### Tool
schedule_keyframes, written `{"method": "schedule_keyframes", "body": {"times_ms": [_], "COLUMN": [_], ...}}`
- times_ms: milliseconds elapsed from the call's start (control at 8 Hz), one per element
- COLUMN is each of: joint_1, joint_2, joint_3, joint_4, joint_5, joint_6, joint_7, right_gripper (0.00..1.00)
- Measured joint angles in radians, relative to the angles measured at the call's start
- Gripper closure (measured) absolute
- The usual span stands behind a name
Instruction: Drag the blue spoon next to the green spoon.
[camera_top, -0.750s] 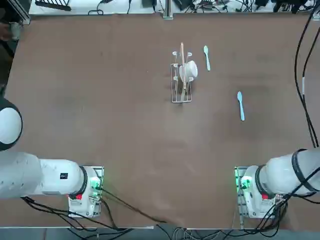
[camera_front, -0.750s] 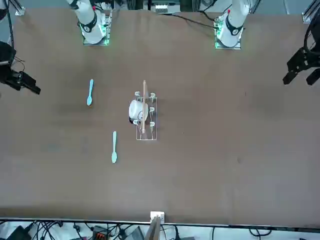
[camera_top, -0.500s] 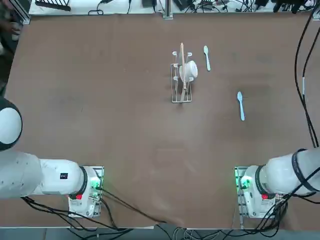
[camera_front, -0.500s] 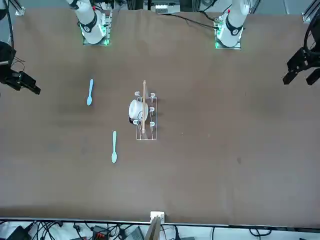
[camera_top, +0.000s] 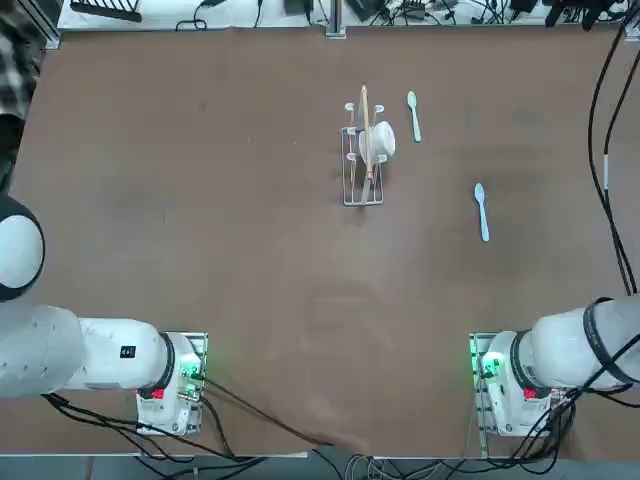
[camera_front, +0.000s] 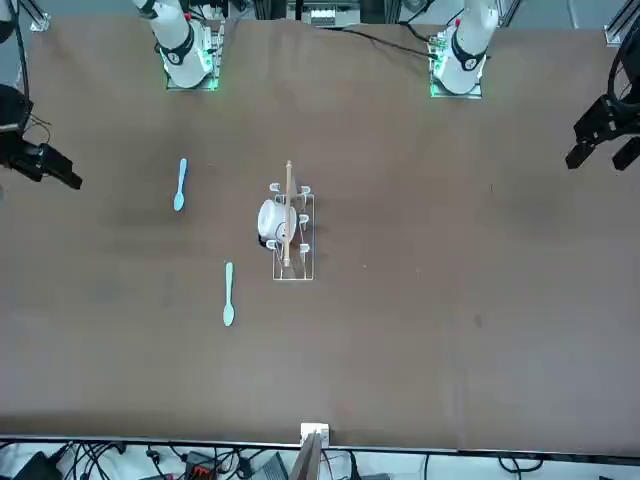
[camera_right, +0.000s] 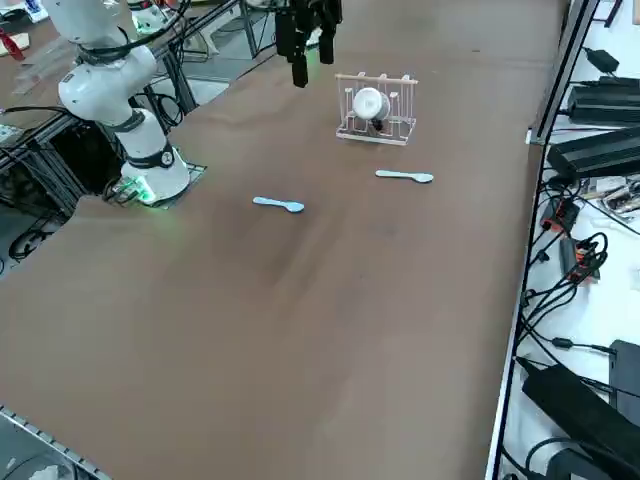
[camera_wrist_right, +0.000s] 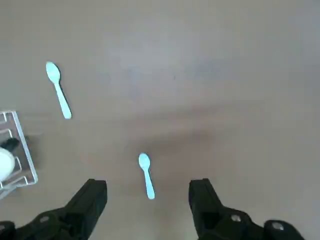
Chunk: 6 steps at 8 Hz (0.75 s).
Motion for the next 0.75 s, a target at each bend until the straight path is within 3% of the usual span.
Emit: {"method": "schedule_keyframes", "body": {"times_ms": [375, 500, 750], "joint_1": [0.001, 0.003, 0.026], "joint_2": [0.047, 0.065, 0.09], "joint_3": [0.002, 0.008, 0.019], "joint_4": [-0.045, -0.084, -0.263], "joint_5": [0.0, 0.0, 0.0], "joint_6": [-0.013, 0.033, 0.274], "joint_7": [-0.001, -0.001, -0.001], "right_gripper": [0.0, 0.0, 0.0]}}
